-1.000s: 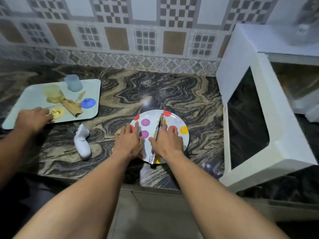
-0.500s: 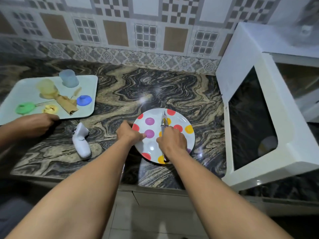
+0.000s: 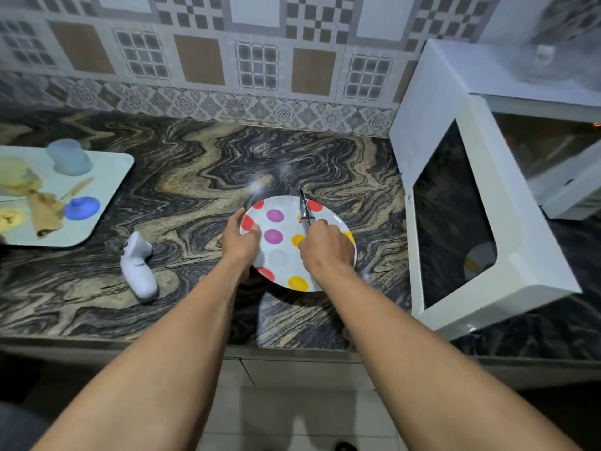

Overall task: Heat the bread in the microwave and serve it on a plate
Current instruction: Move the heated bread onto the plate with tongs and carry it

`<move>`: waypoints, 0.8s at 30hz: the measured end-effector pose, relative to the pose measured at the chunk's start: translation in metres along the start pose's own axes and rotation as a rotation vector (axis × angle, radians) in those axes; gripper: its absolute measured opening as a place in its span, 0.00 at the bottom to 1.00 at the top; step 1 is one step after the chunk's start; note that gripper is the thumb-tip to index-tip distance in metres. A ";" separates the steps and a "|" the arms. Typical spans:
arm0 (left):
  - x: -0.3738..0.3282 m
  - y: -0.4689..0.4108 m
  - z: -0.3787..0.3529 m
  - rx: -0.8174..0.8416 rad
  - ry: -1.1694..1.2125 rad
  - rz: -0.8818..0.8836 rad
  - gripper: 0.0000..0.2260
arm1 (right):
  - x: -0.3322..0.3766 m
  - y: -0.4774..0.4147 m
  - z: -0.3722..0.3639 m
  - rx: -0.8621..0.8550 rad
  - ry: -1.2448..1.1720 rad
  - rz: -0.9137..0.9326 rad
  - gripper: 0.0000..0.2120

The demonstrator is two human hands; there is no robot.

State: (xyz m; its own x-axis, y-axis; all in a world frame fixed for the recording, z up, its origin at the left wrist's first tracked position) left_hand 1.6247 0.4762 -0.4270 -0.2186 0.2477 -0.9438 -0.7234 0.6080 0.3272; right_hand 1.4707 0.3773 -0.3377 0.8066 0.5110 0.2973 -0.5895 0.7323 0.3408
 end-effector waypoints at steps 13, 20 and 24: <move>-0.009 0.002 -0.002 0.000 0.106 -0.012 0.25 | -0.001 0.007 0.004 -0.025 0.043 -0.025 0.13; -0.012 0.009 0.010 -0.032 0.122 0.018 0.26 | 0.002 0.019 0.016 -0.035 0.040 -0.001 0.14; -0.023 0.018 0.012 -0.046 0.153 0.010 0.24 | 0.003 0.031 0.024 -0.027 0.051 0.016 0.15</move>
State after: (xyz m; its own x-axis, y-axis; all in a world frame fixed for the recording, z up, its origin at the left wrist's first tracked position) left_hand 1.6242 0.4907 -0.3992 -0.3201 0.1338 -0.9379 -0.7490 0.5704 0.3371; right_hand 1.4540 0.3907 -0.3046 0.7984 0.5447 0.2566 -0.6018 0.7353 0.3119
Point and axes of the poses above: each hand's wrist, its own y-axis away from the middle knuckle, its own z-axis out of the back of the hand, x = y × z, the point moved 6 cm from there along -y, towards the middle knuckle, and after that the axes turned 15 degrees about x, right-handed, at the moved point
